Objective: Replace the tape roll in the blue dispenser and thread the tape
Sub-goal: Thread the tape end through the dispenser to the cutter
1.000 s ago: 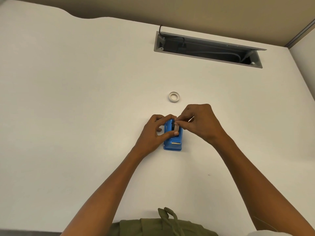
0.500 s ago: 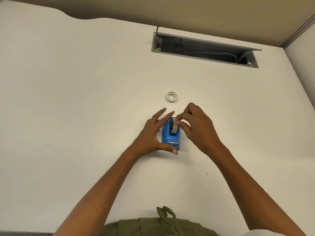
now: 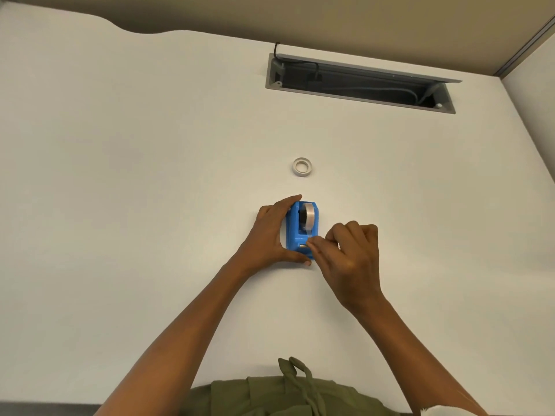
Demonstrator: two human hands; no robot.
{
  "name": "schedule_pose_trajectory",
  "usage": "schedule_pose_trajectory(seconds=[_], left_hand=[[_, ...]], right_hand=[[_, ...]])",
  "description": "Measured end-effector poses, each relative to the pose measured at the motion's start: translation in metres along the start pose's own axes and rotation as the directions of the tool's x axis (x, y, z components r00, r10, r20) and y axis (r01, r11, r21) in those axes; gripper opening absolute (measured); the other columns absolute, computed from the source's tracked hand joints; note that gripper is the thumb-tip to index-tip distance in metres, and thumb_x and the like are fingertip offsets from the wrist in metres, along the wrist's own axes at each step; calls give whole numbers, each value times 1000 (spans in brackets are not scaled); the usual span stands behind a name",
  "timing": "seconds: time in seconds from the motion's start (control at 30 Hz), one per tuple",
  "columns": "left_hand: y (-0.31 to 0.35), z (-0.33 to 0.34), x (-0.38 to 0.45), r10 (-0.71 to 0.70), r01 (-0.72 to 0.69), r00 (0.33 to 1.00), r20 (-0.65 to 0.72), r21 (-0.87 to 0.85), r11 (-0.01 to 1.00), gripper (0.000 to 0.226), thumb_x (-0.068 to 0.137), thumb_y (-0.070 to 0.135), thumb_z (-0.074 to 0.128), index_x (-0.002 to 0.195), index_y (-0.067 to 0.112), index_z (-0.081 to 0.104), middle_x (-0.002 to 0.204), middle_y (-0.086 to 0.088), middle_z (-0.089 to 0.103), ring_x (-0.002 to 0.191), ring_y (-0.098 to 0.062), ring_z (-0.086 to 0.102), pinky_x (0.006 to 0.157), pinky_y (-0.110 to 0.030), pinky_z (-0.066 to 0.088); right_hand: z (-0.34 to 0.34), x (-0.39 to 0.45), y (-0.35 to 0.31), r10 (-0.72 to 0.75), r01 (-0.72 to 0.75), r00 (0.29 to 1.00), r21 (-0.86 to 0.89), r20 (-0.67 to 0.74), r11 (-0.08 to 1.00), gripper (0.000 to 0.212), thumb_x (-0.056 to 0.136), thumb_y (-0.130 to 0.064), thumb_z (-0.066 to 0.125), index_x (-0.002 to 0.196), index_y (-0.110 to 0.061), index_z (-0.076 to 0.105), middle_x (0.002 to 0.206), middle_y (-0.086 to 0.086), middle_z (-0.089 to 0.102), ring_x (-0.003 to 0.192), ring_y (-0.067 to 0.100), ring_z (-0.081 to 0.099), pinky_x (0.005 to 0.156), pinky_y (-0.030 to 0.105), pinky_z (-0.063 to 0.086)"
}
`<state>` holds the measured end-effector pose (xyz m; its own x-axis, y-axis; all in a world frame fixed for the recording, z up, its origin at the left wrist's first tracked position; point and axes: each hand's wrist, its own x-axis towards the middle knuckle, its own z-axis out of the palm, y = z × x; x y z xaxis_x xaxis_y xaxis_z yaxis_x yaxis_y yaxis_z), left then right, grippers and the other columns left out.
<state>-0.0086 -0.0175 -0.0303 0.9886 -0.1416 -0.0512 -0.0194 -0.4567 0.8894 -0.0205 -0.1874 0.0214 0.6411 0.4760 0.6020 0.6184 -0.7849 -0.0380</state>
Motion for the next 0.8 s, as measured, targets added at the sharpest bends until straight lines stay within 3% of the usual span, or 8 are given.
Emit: schedule_pose_trajectory(seconds=[0.3, 0.6, 0.8], left_hand=[[1, -1, 0, 2, -2, 1000, 3, 3, 1000, 104, 54, 41, 86, 137, 39, 25, 127, 27, 35, 117, -5, 34, 90, -10, 30], [1, -1, -1, 12, -12, 1000, -8, 22, 1000, 102, 53, 45, 86, 128, 55, 19, 120, 44, 28, 115, -2, 34, 88, -8, 31], [1, -2, 0, 11, -10, 1000, -3, 26, 1000, 101, 52, 48, 83, 128, 57, 17, 122, 44, 29, 115, 2, 33, 87, -7, 32]], right_hand=[[-2, -10, -7, -47, 44, 998, -109, -33, 993, 11, 81, -14, 71, 71, -11, 67, 58, 3, 51, 55, 22, 48, 68, 34, 26], [-6, -15, -7, -75, 71, 997, -158, -21, 985, 11, 76, -17, 75, 70, -11, 68, 59, 3, 56, 55, 21, 52, 69, 34, 25], [0, -17, -9, -81, 75, 996, -161, -29, 984, 13, 78, -16, 73, 68, -12, 66, 59, 2, 54, 56, 19, 50, 69, 34, 26]])
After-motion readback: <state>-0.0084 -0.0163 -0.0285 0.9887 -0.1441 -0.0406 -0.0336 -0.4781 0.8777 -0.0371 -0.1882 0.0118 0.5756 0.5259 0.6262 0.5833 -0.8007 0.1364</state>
